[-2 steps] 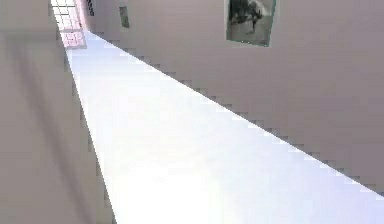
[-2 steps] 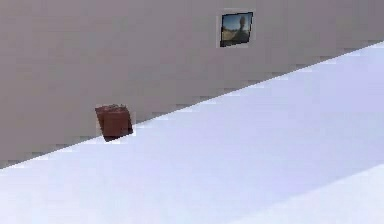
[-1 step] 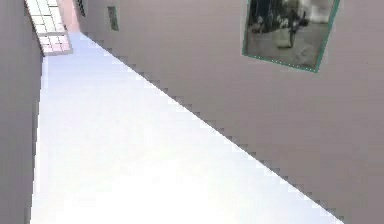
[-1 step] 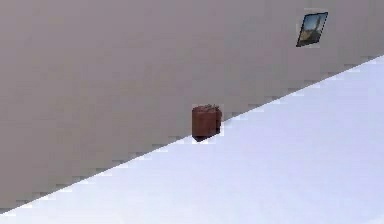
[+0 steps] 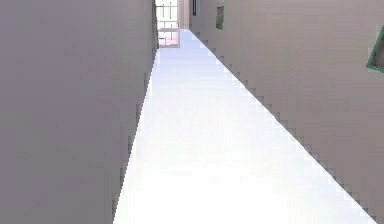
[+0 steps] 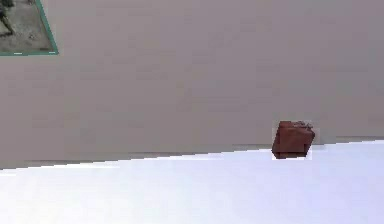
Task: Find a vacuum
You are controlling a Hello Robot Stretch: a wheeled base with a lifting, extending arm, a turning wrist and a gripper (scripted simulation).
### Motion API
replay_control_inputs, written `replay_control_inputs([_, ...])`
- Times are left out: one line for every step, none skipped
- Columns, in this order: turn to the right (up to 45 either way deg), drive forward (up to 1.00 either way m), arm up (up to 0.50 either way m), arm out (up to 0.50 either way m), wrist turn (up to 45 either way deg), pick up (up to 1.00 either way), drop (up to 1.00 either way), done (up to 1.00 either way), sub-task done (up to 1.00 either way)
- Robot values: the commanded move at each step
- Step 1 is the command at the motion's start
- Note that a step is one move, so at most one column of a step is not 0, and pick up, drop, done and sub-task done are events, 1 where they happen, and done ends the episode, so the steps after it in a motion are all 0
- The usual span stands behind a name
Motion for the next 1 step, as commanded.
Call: replay_control_inputs([0.0,1.0,0.0,0.0,0.0,0.0,0.0,0.0,0.0])
